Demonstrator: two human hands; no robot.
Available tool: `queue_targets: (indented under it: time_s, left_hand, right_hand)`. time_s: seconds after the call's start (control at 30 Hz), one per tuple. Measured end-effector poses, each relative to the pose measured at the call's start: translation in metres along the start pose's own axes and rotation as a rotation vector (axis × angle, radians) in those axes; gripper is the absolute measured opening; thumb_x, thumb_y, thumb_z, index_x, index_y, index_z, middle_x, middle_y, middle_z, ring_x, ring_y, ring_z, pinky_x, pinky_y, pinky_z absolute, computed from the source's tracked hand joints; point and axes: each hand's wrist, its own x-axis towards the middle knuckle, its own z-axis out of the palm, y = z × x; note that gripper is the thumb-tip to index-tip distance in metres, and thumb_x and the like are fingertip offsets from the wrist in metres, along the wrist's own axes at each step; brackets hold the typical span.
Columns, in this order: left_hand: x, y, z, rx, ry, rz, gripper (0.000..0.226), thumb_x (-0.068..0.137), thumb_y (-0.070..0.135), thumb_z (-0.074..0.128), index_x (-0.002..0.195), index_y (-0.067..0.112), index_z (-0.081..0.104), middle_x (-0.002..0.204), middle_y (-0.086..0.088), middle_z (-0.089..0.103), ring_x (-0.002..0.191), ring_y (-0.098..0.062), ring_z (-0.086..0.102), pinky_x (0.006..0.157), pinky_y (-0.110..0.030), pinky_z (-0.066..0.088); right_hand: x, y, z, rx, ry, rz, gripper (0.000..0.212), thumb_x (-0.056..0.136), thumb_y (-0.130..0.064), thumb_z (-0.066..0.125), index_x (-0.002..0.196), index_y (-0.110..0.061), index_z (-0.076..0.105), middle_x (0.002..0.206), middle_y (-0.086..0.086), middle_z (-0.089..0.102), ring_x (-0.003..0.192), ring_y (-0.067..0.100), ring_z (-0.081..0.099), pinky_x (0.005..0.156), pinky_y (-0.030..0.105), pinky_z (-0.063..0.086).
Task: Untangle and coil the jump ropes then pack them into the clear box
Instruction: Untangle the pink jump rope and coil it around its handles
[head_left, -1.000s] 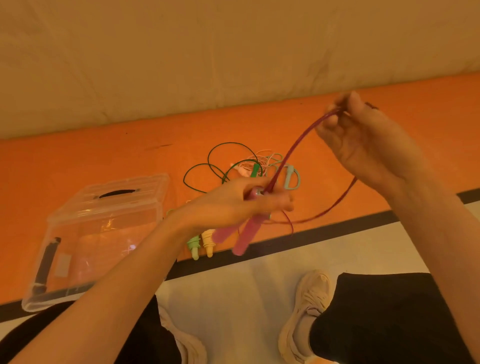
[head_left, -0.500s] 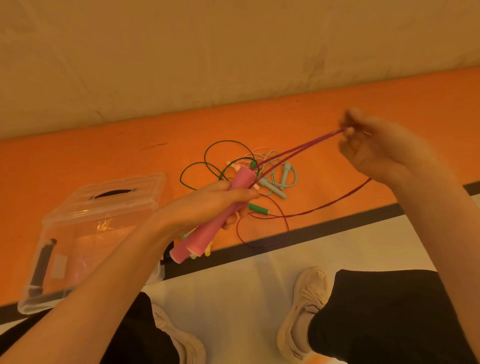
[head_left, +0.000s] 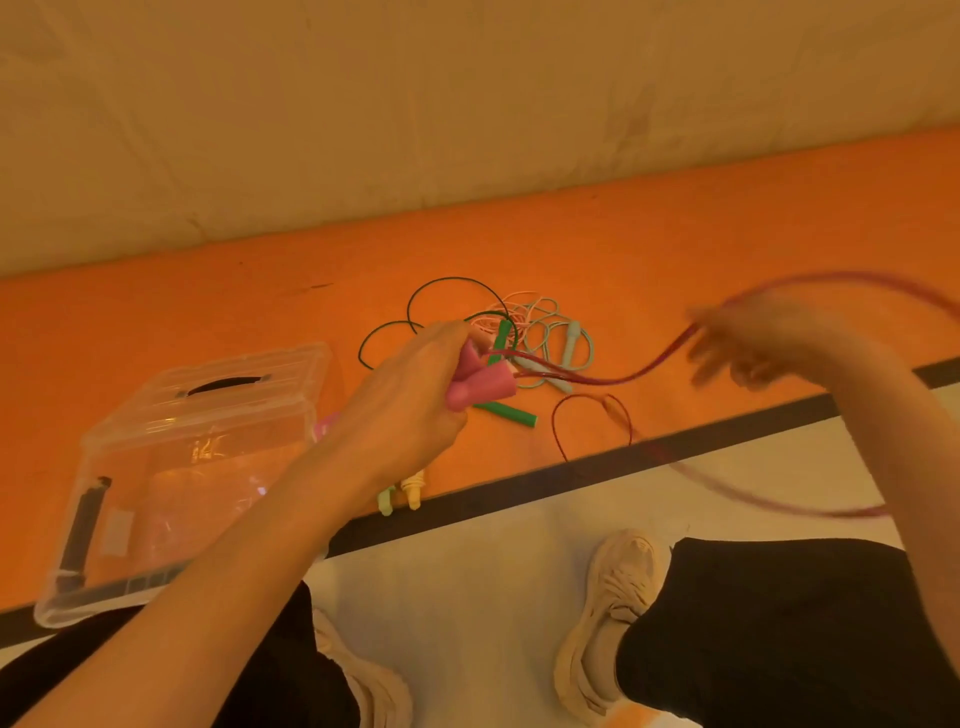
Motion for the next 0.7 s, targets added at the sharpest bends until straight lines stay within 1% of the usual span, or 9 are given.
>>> queue_targets:
  time_s: [0.07, 0.1, 0.2, 0.27, 0.37, 0.47, 0.57, 0.63, 0.7]
  left_hand:
    - [-0.004, -0.004, 0.005, 0.072, -0.040, -0.024, 0.041, 0.079, 0.002, 0.051, 0.116, 0.021, 0.052, 0.101, 0.015, 0.049, 0.089, -0.006, 0.047, 0.067, -0.022, 0.034]
    - [-0.004, -0.004, 0.007, 0.079, -0.064, -0.032, 0.043, 0.079, 0.001, 0.052, 0.118, 0.021, 0.051, 0.106, 0.013, 0.050, 0.094, -0.008, 0.049, 0.073, -0.027, 0.036]
    - [-0.005, 0.002, 0.014, 0.033, -0.140, -0.017, 0.047, 0.081, 0.000, 0.051, 0.125, 0.017, 0.049, 0.108, 0.007, 0.049, 0.102, -0.017, 0.050, 0.083, -0.039, 0.043]
    - [-0.005, 0.005, 0.016, 0.032, -0.175, 0.008, 0.051, 0.083, 0.000, 0.050, 0.131, 0.019, 0.046, 0.105, 0.008, 0.046, 0.101, -0.017, 0.048, 0.082, -0.038, 0.043]
    - [-0.007, 0.004, 0.014, 0.028, -0.198, 0.002, 0.065, 0.084, -0.003, 0.049, 0.143, 0.023, 0.035, 0.109, 0.009, 0.043, 0.106, -0.014, 0.045, 0.085, -0.032, 0.042]
    - [-0.007, -0.004, 0.006, 0.030, -0.197, 0.000, 0.071, 0.082, -0.005, 0.047, 0.145, 0.023, 0.031, 0.103, 0.010, 0.041, 0.098, -0.012, 0.043, 0.085, -0.036, 0.042]
    - [-0.008, -0.008, 0.000, 0.035, -0.220, -0.017, 0.079, 0.083, -0.005, 0.049, 0.151, 0.024, 0.020, 0.105, 0.010, 0.042, 0.104, -0.015, 0.045, 0.088, -0.034, 0.041]
    - [-0.010, -0.009, -0.002, 0.063, -0.235, -0.044, 0.078, 0.084, -0.002, 0.051, 0.150, 0.025, 0.019, 0.106, 0.008, 0.048, 0.105, -0.017, 0.046, 0.087, -0.031, 0.036]
    - [-0.014, -0.012, -0.007, 0.128, -0.229, -0.089, 0.052, 0.085, 0.006, 0.054, 0.131, 0.022, 0.038, 0.097, 0.005, 0.054, 0.097, -0.021, 0.051, 0.079, -0.031, 0.036]
  right_hand:
    - [-0.008, -0.004, 0.021, -0.300, -0.175, 0.003, 0.044, 0.098, -0.037, 0.051, 0.092, 0.002, 0.070, 0.076, 0.011, 0.075, 0.038, 0.012, 0.044, 0.040, 0.020, 0.039]
    - [-0.008, -0.005, 0.032, -0.344, -0.204, -0.096, 0.035, 0.096, -0.031, 0.056, 0.089, 0.000, 0.072, 0.072, 0.007, 0.074, 0.036, 0.010, 0.045, 0.040, 0.020, 0.040]
    - [-0.022, -0.023, 0.068, -0.226, -0.243, -0.500, 0.014, 0.092, -0.014, 0.062, 0.100, -0.017, 0.073, 0.078, -0.010, 0.073, 0.049, 0.006, 0.057, 0.050, 0.023, 0.047]
    - [-0.031, -0.033, 0.087, -0.167, -0.356, -0.600, 0.037, 0.092, -0.002, 0.056, 0.121, -0.025, 0.063, 0.093, -0.019, 0.069, 0.059, 0.002, 0.061, 0.054, 0.021, 0.048]
    - [-0.038, -0.038, 0.101, -0.191, -0.532, -0.591, 0.051, 0.086, 0.010, 0.049, 0.128, -0.018, 0.058, 0.118, -0.011, 0.065, 0.069, -0.008, 0.058, 0.059, 0.014, 0.045]
    - [-0.042, -0.039, 0.096, -0.209, -0.634, -0.598, 0.037, 0.087, 0.004, 0.056, 0.117, -0.016, 0.066, 0.103, -0.002, 0.073, 0.079, -0.002, 0.060, 0.069, 0.014, 0.047]
    - [-0.043, -0.039, 0.097, -0.172, -0.582, -0.614, 0.029, 0.084, -0.009, 0.071, 0.112, -0.016, 0.069, 0.097, 0.004, 0.074, 0.084, 0.010, 0.064, 0.079, 0.036, 0.051]
    - [-0.044, -0.041, 0.099, -0.104, -0.513, -0.652, 0.021, 0.081, -0.011, 0.074, 0.103, -0.012, 0.073, 0.091, 0.011, 0.073, 0.075, 0.013, 0.060, 0.070, 0.032, 0.050]
    - [-0.046, -0.045, 0.098, -0.029, -0.466, -0.699, 0.013, 0.081, -0.011, 0.073, 0.094, -0.011, 0.075, 0.083, 0.014, 0.072, 0.067, 0.013, 0.054, 0.060, 0.021, 0.044]
